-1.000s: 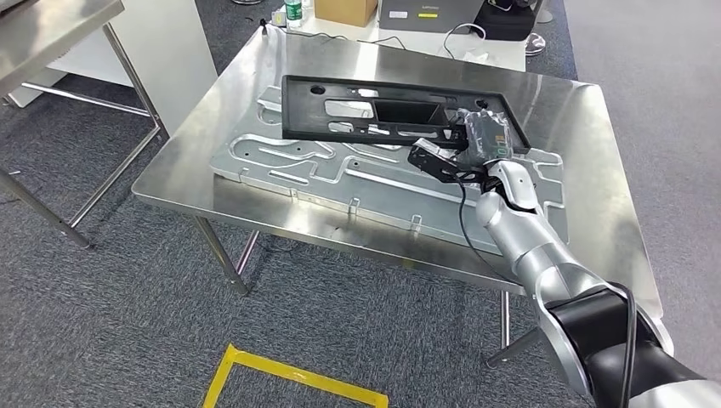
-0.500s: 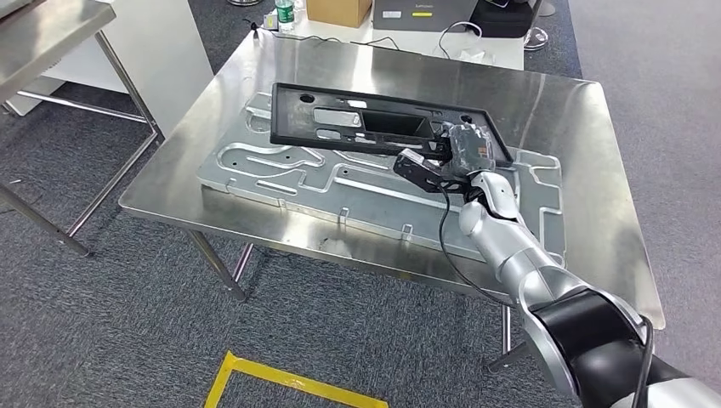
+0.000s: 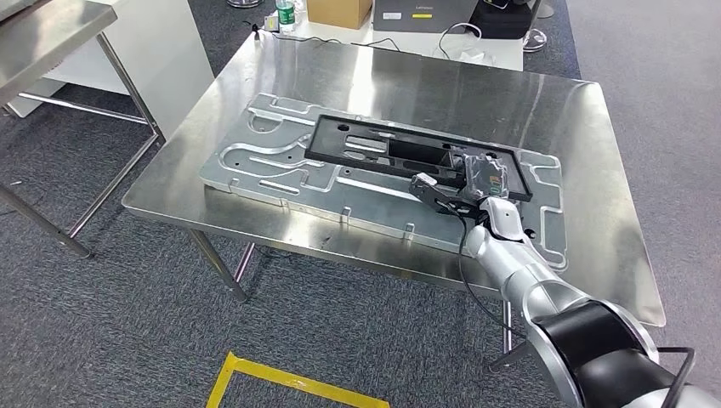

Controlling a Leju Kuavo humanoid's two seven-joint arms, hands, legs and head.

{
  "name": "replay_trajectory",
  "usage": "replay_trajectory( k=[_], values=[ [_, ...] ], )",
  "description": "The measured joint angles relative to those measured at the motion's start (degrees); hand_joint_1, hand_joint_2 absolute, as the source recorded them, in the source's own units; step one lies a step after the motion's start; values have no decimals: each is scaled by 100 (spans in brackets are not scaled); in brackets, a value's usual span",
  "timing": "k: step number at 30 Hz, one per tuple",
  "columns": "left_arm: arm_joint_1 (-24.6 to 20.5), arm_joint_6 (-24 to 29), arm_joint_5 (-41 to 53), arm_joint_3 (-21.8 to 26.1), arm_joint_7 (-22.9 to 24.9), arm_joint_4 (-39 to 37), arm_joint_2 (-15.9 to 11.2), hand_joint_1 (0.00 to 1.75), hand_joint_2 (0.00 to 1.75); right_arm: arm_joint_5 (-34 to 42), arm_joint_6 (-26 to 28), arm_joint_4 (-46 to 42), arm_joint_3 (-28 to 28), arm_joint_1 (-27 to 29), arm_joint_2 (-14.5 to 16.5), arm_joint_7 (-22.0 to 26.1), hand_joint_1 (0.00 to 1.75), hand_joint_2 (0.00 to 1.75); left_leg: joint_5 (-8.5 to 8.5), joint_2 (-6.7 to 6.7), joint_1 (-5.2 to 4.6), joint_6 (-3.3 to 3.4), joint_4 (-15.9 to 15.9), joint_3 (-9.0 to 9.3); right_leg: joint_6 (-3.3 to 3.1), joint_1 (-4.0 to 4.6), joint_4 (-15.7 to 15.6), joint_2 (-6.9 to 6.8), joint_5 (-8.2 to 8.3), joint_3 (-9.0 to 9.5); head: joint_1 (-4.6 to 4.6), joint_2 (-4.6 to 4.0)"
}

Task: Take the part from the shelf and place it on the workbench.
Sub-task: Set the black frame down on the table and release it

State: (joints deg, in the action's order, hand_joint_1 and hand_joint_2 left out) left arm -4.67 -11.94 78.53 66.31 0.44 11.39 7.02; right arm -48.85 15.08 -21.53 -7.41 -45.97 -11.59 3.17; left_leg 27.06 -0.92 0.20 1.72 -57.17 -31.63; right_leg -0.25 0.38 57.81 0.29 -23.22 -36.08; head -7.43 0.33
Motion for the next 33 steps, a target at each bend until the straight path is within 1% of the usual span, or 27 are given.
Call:
replay_trajectory(
  k=[4,12,16,30,33],
  values=[
    [0,-74,12,0,-1,0,-13,0,175,-179,-142,124,-19,3,-55,-269,0,0,1,3,-9,1,-2,2,1,-8,0,2,0,2,0,0],
    [-1,-85,4,0,9,0,-32,0,175,-256,-203,231,-28,-5,-62,-376,0,0,2,3,-14,3,-4,5,2,-12,-1,1,0,7,0,0],
    [-1,-78,-49,15,38,0,-39,0,0,-275,-231,255,-28,-6,-62,-409,0,0,2,3,-14,3,-4,8,3,-12,-1,1,1,9,0,-1],
    [-2,-78,-105,90,94,0,-38,0,0,-374,-130,262,-28,-7,-90,-422,0,0,2,18,-13,3,-5,13,5,-11,0,6,3,11,0,0],
    [-2,-78,-117,102,108,0,-38,0,0,-402,-106,261,-28,-5,-90,-329,0,0,2,22,-13,3,-5,12,8,-12,0,8,5,12,0,0]
  ],
)
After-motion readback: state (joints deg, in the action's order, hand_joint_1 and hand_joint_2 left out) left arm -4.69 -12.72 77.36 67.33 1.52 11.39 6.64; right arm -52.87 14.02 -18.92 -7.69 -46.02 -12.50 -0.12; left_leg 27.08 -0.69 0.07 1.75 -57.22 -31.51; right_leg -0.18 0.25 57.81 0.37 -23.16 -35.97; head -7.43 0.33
